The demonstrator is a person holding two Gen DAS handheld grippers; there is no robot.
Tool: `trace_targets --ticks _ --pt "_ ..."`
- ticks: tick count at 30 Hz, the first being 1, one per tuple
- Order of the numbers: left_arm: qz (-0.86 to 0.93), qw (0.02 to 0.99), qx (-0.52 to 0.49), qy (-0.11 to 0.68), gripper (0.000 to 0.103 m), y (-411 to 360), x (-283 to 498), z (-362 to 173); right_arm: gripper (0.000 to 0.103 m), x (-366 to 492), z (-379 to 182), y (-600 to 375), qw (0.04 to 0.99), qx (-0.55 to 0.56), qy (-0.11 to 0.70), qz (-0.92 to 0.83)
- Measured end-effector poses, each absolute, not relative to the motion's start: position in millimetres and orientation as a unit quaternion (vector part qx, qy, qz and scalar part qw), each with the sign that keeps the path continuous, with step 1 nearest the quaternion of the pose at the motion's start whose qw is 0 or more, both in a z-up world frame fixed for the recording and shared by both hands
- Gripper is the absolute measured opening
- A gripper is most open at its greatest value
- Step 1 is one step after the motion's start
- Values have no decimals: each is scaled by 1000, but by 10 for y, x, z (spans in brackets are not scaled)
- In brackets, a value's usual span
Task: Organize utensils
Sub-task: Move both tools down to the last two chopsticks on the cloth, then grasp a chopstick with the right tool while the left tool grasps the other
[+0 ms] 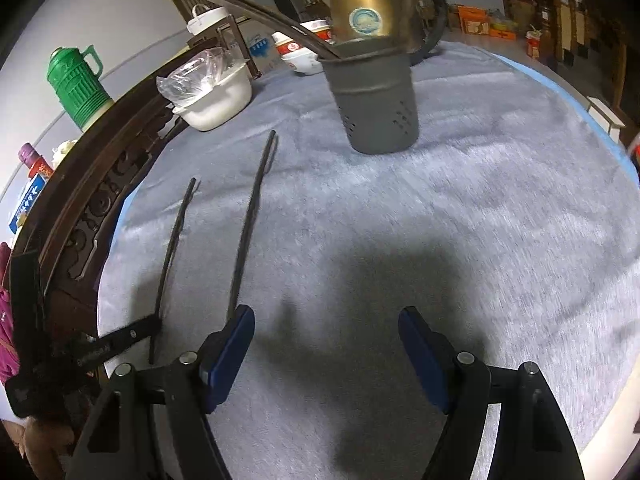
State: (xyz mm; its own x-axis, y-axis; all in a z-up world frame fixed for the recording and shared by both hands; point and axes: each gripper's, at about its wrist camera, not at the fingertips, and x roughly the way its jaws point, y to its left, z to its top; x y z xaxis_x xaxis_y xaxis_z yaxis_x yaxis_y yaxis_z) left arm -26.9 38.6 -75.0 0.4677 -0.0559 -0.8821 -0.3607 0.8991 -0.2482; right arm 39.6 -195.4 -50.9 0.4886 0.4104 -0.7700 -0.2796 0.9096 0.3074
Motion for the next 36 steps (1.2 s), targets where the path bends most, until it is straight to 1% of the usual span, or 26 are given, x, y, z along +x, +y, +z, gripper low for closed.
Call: trace_targets --ticks 1,3,8,13,15,16,17,18,19,20,26,30,32,34,36 --pt "80 830 -212 509 32 380 -266 -743 78 414 -476 -1930 861 68 461 204" --pt "80 829 -214 510 42 366 -243 -724 78 506 -392 -1844 862 65 456 212" --pt "93 829 -221 505 43 477 -267 -710 78 854 -277 -1500 856 47 460 233" --pt "97 833 -209 503 43 525 -244 -710 76 1190 -509 -1013 839 0 494 229" --pt "97 835 -199 503 43 518 -213 -721 58 1252 -625 -894 831 -6 507 227" --pt "97 838 -192 502 43 507 -202 -723 38 1266 -687 -841 825 -8 516 229" --pt "96 841 -179 502 43 478 -170 -730 31 1236 -684 -800 834 -23 505 221" --pt "98 843 -164 503 38 448 -141 -735 23 1215 -700 -759 832 -41 509 217" --pt "100 843 -156 505 13 441 -130 -744 10 1199 -699 -751 830 -46 511 219" --pt "97 841 -153 510 5 440 -107 -761 8 1185 -704 -763 823 -43 519 225" --pt "80 837 -173 512 5 458 -150 -775 7 882 -721 -1066 806 -29 538 243" --pt "67 835 -173 518 5 444 -226 -768 9 780 -732 -1197 804 0 541 247" --pt "60 828 -196 522 13 506 -211 -761 11 789 -730 -1213 798 2 547 251" --pt "65 826 -214 517 47 590 -161 -708 12 833 -656 -1215 805 0 538 252" --pt "74 836 -220 497 55 674 -86 -606 16 916 -573 -1214 813 3 526 248"
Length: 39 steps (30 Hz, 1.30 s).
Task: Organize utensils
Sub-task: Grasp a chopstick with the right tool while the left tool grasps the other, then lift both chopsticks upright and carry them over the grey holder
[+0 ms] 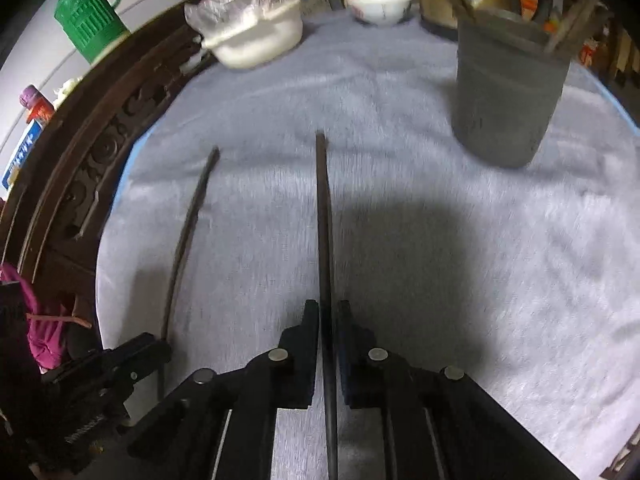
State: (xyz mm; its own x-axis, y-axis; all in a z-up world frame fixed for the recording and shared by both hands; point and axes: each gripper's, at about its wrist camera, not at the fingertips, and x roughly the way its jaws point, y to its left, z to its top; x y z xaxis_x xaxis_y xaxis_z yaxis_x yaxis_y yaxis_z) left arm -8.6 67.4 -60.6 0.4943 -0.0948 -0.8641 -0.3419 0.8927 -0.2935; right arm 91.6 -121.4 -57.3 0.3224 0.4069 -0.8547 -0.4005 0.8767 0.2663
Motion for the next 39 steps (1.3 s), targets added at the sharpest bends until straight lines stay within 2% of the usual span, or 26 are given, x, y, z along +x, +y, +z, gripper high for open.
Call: trace_targets --ticks 1,4,6,9,10,11,12,13,15,16,20,21,23,29,39 --pt "78 839 -216 493 55 702 -7 -573 27 977 -554 -1198 814 3 525 246" --pt "85 844 -196 491 55 747 294 -522 74 1146 -468 -1078 827 -11 511 235" --pt "85 843 -187 498 54 779 489 -499 74 1286 -457 -973 826 -18 512 235" --pt "81 832 -180 518 52 828 830 -520 70 1465 -505 -832 819 -17 523 236" --pt "79 826 -185 526 52 834 928 -551 62 1515 -559 -787 815 -23 530 232" --pt "76 819 -182 538 51 848 999 -593 40 1560 -604 -753 808 -27 541 230" --pt "72 811 -178 553 43 844 1098 -648 31 1592 -660 -735 800 -28 554 228" --pt "70 804 -178 563 37 858 1158 -683 30 1604 -668 -725 802 -31 552 228" --pt "71 796 -167 577 33 859 1237 -714 28 1636 -664 -700 798 -41 557 227" --pt "69 794 -162 581 25 845 1245 -713 27 1660 -665 -694 793 -47 563 229" --pt "41 765 -148 625 14 888 1406 -746 21 1783 -656 -621 767 -79 588 243" --pt "40 765 -135 628 7 885 1420 -751 21 1810 -654 -611 763 -84 593 245" --pt "26 769 -123 627 7 873 1430 -751 11 1829 -658 -606 762 -95 593 242" --pt "22 773 -154 615 5 974 1330 -730 8 1780 -646 -727 767 -70 588 249" --pt "-8 827 -246 506 5 1072 611 -299 8 1146 -290 -1493 822 44 504 260"
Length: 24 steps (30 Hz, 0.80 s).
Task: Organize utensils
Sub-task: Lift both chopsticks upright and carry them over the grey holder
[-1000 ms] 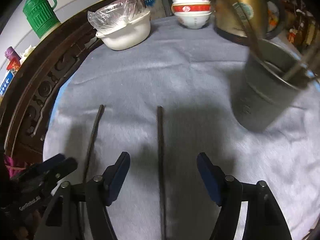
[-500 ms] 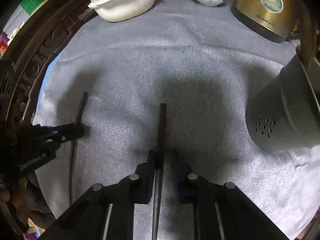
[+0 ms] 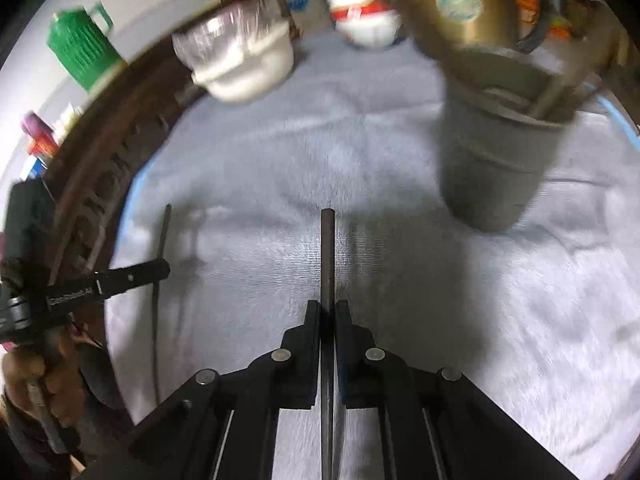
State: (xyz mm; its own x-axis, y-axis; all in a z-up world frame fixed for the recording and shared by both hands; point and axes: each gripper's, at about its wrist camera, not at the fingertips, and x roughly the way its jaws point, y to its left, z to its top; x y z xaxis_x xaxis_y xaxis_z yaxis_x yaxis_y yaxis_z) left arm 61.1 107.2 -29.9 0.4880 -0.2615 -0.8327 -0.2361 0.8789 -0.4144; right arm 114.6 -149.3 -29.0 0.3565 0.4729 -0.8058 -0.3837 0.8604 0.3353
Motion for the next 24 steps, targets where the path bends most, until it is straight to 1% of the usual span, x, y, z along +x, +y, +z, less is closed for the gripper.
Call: trace_targets --ticks 3,8,14,18,20,24 --pt "-5 856 -250 452 5 1048 405 -44 8 979 -68 -1712 845 75 459 264" --pt "9 909 -223 353 5 976 252 340 8 716 261 -1895 897 76 364 239" --pt "62 959 -154 229 6 663 215 544 8 598 493 -2029 948 71 251 183" --pt "94 969 -131 189 6 523 300 531 8 648 532 -2001 963 73 204 159" --pt "98 968 -131 188 6 493 365 486 8 670 527 -1984 970 68 183 147" --pt "111 969 -112 189 6 458 401 336 8 668 450 -1954 975 50 171 135"
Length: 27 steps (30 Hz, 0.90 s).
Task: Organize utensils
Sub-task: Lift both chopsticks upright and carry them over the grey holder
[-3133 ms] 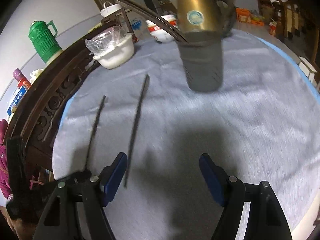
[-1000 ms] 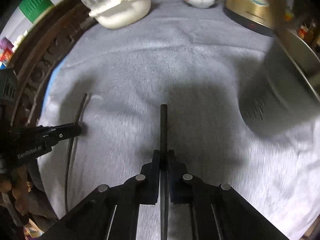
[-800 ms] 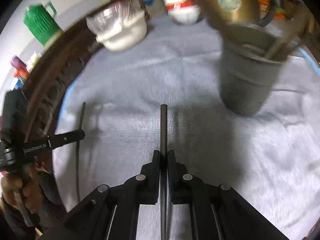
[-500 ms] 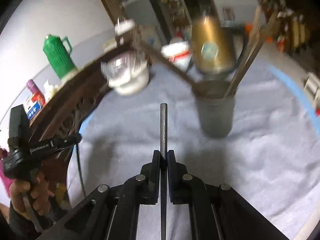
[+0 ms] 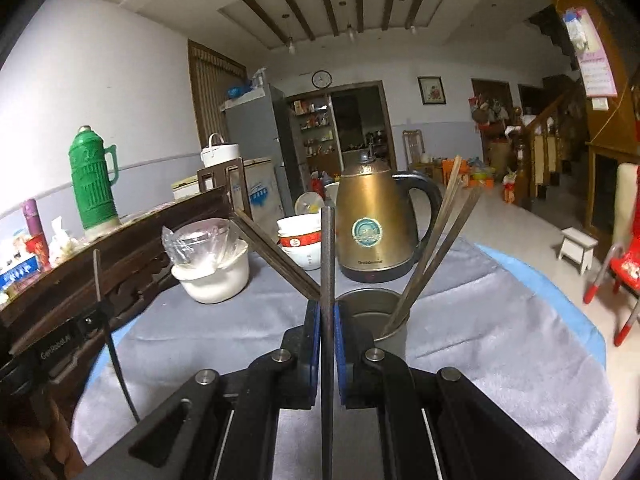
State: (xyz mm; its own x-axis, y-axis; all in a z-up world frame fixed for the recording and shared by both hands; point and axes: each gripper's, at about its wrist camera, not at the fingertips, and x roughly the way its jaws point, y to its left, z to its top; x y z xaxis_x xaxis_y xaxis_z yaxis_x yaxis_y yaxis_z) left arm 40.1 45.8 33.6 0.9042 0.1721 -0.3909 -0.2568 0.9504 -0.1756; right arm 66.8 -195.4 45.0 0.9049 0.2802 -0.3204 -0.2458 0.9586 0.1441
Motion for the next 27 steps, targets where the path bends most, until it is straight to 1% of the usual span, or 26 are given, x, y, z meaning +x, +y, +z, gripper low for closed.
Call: trace_targets --ticks 5,16,27 --pt "117 971 -111 176 6 514 210 324 7 498 482 -2000 976 41 164 138" --pt "102 971 -130 171 9 626 -584 417 8 -191 596 -2347 973 44 168 149" --pt "90 971 -139 174 9 571 -785 405 8 -495 564 -2542 971 62 185 136"
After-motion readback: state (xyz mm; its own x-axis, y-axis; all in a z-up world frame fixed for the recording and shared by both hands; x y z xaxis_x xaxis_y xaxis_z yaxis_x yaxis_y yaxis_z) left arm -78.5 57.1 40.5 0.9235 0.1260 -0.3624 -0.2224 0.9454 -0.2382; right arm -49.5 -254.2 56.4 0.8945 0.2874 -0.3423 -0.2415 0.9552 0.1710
